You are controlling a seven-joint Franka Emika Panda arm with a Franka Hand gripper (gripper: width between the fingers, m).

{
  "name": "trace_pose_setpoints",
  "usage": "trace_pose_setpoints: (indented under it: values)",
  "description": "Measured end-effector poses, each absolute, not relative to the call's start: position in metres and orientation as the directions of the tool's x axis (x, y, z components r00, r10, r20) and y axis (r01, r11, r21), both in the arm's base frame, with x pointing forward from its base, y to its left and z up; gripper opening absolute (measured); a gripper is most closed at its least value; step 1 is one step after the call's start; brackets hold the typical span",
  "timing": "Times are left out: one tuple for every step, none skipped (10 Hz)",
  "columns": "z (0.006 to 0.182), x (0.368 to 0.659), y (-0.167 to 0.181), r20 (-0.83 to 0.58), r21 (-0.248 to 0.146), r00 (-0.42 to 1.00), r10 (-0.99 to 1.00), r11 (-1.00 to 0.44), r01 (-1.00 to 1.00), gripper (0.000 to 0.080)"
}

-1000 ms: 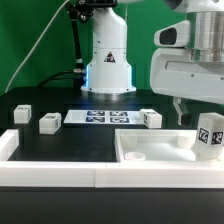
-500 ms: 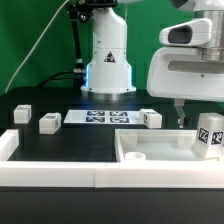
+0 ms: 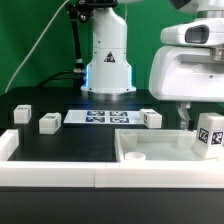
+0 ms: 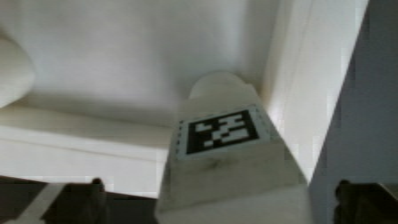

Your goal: Assemble one leg

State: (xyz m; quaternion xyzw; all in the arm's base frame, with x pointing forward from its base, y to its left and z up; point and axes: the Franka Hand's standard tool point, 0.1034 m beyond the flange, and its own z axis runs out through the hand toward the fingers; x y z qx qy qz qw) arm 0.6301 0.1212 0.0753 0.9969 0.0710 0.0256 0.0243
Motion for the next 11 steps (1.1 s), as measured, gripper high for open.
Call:
trace_pose_setpoints:
  values:
    - [0.0751, 0.6300, 0.1211, 0.047, 0.052, 0.989, 0.143, -0.989, 0.140, 0.0513]
    - [0.0750, 0.6299, 0.1213, 0.048, 0.050, 0.991, 0.123, -0.991, 0.121, 0.0372]
    - [0.0748, 0.6298, 0.1214, 0.049, 0.049, 0.993, 0.106, -0.993, 0.104, 0.0290]
    - [0.0747, 0.6298, 0.1214, 0.049, 0.048, 0.995, 0.091, -0.995, 0.089, 0.0290]
    - [0.0745, 0.6298, 0.1212, 0.051, 0.044, 0.998, 0.035, -0.999, 0.033, 0.0290]
    - [0.0741, 0.6305, 0.1201, 0.056, 0.021, 0.992, -0.116, -0.993, -0.117, 0.0290]
    - [0.0736, 0.6308, 0.1195, 0.060, -0.002, 0.967, -0.247, -0.969, -0.248, 0.0290]
    - [0.0733, 0.6311, 0.1177, 0.059, -0.022, 0.923, -0.380, -0.925, -0.379, 0.0290]
    - [0.0730, 0.6310, 0.1160, 0.051, -0.042, 0.871, -0.488, -0.873, -0.486, 0.0290]
    - [0.0725, 0.6306, 0.1152, 0.045, -0.054, 0.804, -0.593, -0.805, -0.591, 0.0290]
    - [0.0723, 0.6301, 0.1146, 0.040, -0.057, 0.708, -0.705, -0.709, -0.703, 0.0290]
